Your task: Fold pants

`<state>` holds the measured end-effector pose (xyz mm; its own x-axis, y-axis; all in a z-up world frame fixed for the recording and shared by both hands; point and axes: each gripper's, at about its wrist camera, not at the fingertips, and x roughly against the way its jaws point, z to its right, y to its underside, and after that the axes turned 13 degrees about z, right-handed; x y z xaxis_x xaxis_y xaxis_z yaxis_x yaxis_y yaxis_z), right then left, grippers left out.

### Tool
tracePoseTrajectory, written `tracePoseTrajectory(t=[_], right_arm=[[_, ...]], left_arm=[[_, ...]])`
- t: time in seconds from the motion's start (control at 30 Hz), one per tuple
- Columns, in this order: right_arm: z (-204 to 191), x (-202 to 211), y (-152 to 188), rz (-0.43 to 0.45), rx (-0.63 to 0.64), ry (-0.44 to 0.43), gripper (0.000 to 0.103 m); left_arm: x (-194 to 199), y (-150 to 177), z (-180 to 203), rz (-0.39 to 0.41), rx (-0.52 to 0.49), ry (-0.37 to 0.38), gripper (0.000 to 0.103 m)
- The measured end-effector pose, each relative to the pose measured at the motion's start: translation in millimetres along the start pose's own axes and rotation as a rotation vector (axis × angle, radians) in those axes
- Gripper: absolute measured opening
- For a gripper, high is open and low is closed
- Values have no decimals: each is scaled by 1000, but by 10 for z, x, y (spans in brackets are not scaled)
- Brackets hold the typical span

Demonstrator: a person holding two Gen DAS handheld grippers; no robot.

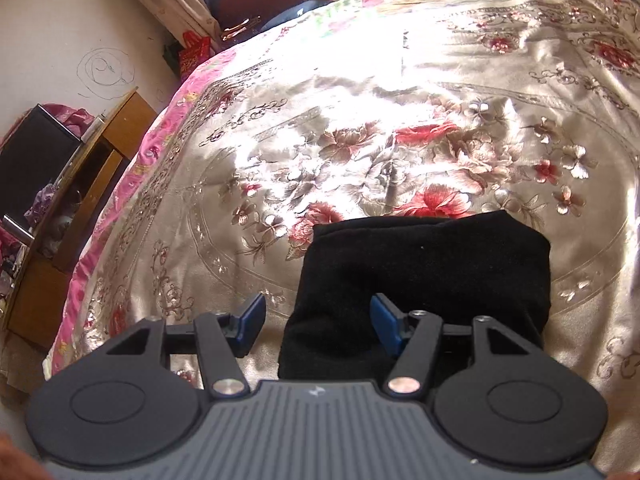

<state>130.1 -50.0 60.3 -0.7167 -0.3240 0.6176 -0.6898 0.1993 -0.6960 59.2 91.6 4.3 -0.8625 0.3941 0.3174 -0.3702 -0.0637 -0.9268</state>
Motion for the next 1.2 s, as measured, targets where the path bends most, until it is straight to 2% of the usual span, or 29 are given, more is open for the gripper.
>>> tracePoseTrajectory(t=[0.17,0.27,0.4,0.63,0.93,1.0,1.1,1.2], right_arm=[[115,50,338,-71,52,-43,59],[181,81,451,-57,36,-69,58],[330,111,449,-52,-23,-124,58],[646,209,401,-3,-171,-209,58],[661,123,310,65,-243,-264,55],[545,29,316,78,-188,-254,55],[410,-289,477,18,-175,-248,56],[374,-491,618,-15,-147,-227,56]], left_arm=[[-4,-14,-110,-30,-61,-57,75],[-60,-40,-199,-65,-97,-80,79],[-84,-74,-246,-72,-107,-82,79],[-73,-267,-111,-10,-179,-47,79],[-358,-490,-141,10,-288,-49,78],[-428,-448,-227,-11,-317,-73,79],[-527,-258,-421,-102,-350,-165,79],[-408,-112,-541,-145,-335,-224,77]])
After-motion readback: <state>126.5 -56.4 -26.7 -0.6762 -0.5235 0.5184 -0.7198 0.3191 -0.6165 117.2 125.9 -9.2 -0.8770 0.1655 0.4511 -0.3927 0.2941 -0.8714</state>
